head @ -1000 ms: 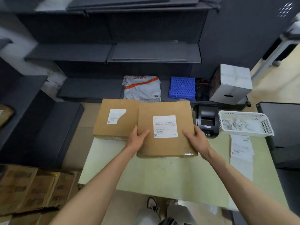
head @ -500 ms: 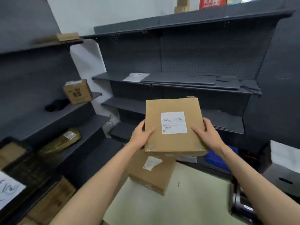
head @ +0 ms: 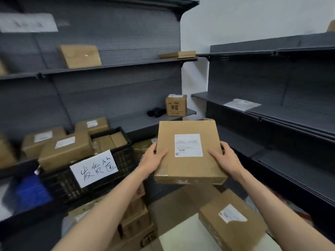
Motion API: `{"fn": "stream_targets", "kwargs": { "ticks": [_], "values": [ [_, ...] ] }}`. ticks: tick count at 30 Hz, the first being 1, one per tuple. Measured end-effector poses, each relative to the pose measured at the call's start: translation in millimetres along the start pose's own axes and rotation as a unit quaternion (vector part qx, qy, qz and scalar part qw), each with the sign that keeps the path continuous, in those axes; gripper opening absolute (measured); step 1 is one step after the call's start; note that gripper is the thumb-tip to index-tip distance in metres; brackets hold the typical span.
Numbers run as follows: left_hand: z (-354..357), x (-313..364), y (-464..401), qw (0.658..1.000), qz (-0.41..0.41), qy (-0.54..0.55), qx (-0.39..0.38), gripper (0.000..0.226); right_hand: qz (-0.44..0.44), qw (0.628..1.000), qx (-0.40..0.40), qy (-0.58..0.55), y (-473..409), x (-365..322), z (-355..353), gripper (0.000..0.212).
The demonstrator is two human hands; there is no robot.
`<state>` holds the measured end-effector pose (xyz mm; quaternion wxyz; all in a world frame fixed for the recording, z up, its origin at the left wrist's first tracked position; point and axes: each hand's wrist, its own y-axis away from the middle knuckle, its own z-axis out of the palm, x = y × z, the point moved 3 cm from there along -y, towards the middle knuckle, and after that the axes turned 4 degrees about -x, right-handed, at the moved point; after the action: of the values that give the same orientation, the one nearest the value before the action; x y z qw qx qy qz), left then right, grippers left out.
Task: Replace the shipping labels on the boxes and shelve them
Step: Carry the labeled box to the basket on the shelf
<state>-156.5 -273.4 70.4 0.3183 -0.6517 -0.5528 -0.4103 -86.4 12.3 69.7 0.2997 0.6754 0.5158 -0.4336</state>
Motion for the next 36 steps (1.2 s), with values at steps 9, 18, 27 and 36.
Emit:
{"fn": "stream_targets", "kwargs": {
  "ticks": [9,18,27,36],
  "values": [
    [-165.9,-64.4,5.9,0.991,-0.035,0.031,0.125,0.039,-0.061,0.99,-0.13,0.01,-57.6,-105.2,163.1,0.066],
    [-277.6,-112.2,-31.2,0.982,-0.071,0.018,0.174,0.048,-0.071,0.985,-0.157,0.006,-102.8,-181.1,275.3,0.063],
    [-320.9,-144.7,-108.6,0.979,-0.098,0.045,0.173,0.03,-0.071,0.983,-0.158,0.053,-178.8,-207.4,334.1,0.062],
    [-341.6,-161.7,-209.4,0.974,-0.115,0.002,0.194,0.044,-0.057,0.98,-0.183,0.048,-291.4,-200.5,395.6,0.065]
  ]
}}
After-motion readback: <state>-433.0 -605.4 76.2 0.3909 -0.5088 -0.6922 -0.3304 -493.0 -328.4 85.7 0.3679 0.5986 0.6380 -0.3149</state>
